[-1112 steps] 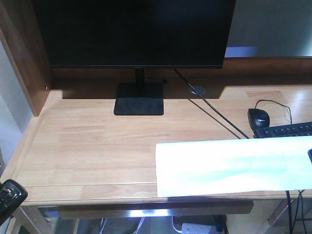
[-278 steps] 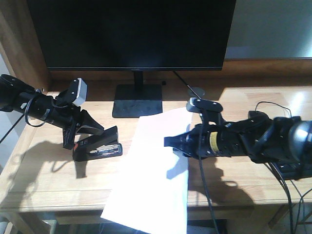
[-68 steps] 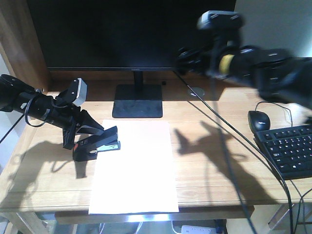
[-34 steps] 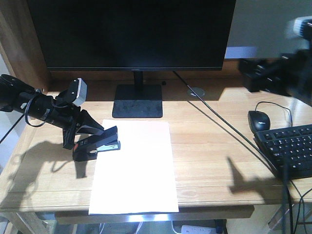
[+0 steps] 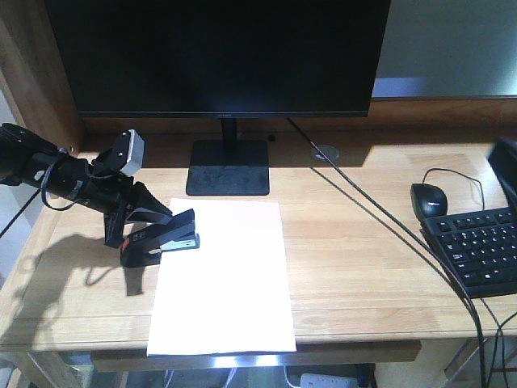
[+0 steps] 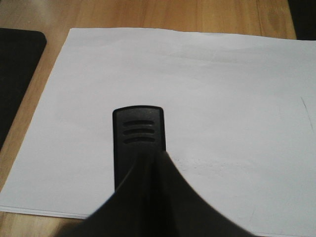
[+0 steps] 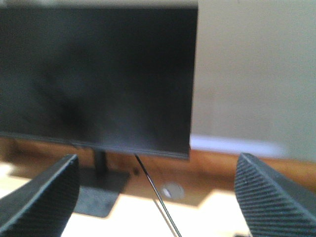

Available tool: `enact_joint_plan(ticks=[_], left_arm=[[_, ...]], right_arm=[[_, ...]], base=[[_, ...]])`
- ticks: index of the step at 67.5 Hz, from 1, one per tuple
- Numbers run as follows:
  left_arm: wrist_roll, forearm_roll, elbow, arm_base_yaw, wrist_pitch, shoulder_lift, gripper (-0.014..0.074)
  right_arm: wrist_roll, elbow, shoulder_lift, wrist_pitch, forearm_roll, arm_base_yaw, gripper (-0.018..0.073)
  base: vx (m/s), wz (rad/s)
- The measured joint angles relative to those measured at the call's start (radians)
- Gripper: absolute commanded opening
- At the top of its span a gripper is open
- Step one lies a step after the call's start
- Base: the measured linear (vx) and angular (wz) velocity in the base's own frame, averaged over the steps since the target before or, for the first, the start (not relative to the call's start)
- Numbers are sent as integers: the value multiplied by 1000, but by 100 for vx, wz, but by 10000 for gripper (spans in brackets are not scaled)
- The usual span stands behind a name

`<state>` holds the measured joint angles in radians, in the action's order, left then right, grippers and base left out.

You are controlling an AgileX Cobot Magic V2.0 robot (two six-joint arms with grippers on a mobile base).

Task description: Grab stapler and paper to desk for stapling

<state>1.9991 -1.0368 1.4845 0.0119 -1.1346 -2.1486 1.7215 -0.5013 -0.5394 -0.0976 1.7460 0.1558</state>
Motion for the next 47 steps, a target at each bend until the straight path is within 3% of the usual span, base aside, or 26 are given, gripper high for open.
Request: enact_joint_plan(ticks=[25, 47], left_arm=[[0, 0, 0, 0, 0, 0, -8], [0, 0, 0, 0, 0, 0, -8]], right_arm=[[-8, 266, 329, -85, 3, 0, 594], [-8, 327, 453, -84, 4, 0, 594]], base=[[0, 0], [0, 0]])
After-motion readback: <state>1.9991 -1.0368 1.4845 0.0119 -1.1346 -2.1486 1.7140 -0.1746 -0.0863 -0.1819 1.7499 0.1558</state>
